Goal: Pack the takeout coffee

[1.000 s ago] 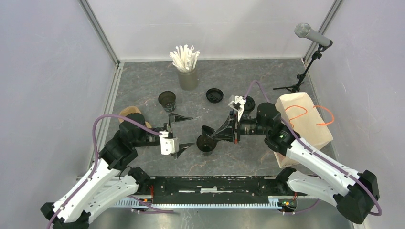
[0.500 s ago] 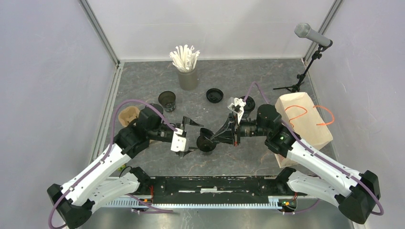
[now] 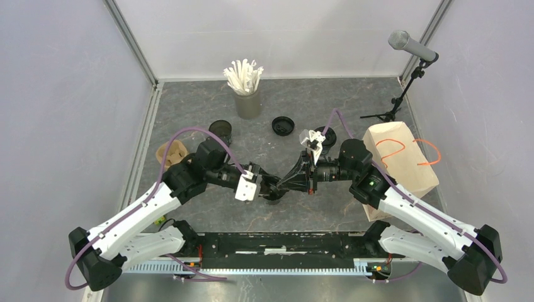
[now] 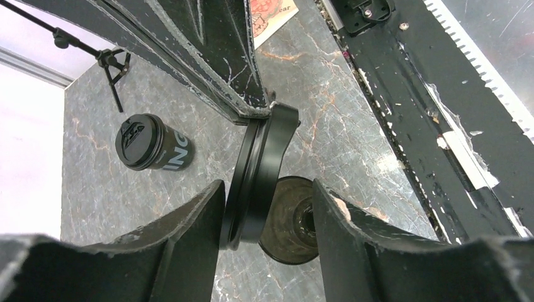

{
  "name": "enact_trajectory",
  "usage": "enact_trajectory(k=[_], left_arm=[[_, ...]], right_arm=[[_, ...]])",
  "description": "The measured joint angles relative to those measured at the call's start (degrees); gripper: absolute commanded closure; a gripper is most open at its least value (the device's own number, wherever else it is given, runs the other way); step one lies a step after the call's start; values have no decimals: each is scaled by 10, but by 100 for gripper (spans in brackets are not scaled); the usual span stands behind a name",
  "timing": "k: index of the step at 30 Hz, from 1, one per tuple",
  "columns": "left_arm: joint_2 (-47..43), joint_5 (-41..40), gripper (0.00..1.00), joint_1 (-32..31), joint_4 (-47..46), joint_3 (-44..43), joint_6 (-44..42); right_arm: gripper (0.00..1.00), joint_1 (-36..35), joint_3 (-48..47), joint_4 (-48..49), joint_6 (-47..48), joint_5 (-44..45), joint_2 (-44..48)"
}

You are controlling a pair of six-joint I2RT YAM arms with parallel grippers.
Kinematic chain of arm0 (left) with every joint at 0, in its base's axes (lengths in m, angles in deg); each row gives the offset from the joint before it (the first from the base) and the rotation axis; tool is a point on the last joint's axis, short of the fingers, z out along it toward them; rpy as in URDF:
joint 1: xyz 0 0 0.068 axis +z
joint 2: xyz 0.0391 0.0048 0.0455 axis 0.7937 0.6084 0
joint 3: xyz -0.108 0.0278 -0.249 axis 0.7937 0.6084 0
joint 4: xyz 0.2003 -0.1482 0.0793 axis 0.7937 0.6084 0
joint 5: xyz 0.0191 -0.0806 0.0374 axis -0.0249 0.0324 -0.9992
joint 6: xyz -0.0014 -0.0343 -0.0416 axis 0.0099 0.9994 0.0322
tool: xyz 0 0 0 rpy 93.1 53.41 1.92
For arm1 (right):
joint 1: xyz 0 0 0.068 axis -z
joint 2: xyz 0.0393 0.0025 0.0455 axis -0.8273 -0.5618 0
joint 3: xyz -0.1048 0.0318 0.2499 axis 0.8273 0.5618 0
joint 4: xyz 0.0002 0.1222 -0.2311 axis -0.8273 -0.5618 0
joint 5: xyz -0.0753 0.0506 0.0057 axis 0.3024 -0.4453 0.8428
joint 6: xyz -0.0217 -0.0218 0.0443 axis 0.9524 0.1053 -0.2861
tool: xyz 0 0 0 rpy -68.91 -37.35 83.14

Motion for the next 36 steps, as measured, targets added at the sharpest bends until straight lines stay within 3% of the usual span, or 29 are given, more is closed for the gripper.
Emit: enact_trajectory(k=[6,10,18,24,30,36], left_arm=[[1,-1,57,-3,0,-3,2],[1,-2,60,-3,-5,-7,25],[-18,-16,67,-4,-45,5,175],[-30,-36,70,-6,-132,41,363],[-45,-142,67,-6,-217,82,591],[-84,-239,67,-6,-255,107,765]], right_arm=[[100,0,0,1,0,-4,0],[100,0,2,6,0,-4,0],[90,0,3,19,-2,1,1],[52,0,3,8,11,59,25],[20,0,18,-18,91,171,104],[2,-9,91,11,253,254,208]])
